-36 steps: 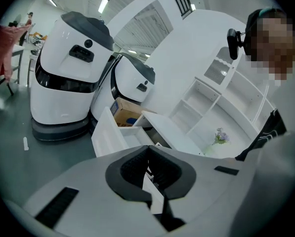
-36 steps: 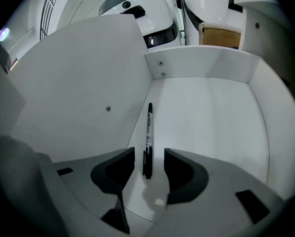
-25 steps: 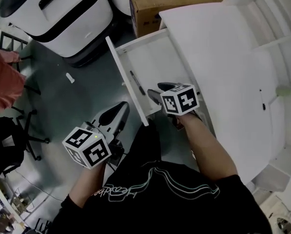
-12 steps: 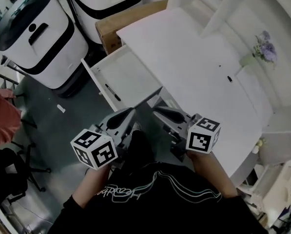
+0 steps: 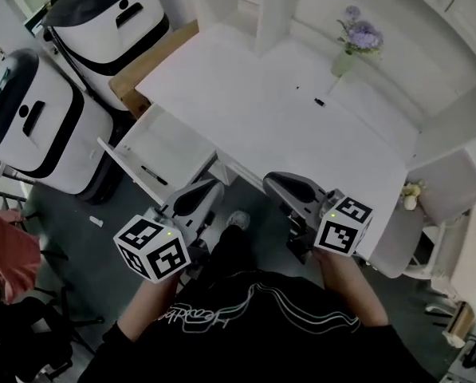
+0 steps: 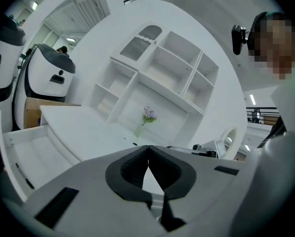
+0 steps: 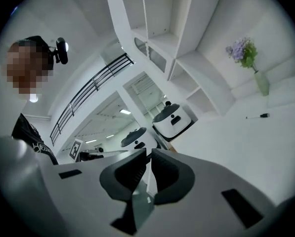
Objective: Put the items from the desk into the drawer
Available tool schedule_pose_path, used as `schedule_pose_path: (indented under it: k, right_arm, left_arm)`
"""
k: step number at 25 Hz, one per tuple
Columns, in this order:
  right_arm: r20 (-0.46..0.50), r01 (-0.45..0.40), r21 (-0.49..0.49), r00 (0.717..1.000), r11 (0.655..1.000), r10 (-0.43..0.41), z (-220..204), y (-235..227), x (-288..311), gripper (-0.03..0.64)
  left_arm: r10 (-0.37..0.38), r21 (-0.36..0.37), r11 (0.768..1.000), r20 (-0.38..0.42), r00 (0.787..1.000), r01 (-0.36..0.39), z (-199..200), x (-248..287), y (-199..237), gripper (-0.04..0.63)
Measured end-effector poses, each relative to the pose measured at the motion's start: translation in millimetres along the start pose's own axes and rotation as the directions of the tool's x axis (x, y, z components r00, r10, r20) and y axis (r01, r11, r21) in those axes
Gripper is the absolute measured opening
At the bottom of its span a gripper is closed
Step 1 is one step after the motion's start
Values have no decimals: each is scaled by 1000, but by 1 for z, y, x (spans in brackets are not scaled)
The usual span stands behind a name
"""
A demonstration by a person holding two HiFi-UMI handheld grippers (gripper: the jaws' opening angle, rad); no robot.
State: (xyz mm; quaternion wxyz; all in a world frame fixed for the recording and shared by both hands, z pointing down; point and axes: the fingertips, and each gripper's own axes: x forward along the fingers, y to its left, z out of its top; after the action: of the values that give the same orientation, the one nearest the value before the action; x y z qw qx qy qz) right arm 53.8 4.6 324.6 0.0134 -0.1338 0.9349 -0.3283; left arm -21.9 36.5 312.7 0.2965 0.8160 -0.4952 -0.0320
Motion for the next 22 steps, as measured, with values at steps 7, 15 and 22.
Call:
schedule_pose_path:
  k: [7, 15, 22]
  right_arm:
    - [51, 144, 33, 988, 989, -145, 17, -67, -29, 60]
    - [22, 341, -19, 940, 940, -340, 61, -165, -28, 63]
    - [-74, 445, -234, 878, 864, -472, 98, -264, -21, 183]
  left_arm:
    - [-88, 13, 996, -85, 993, 89, 0, 72, -3, 20]
    - [-154, 8, 988, -160, 975, 157, 28, 150, 24, 20]
    - [-169, -11, 985, -216, 962, 171, 41, 213, 70, 20]
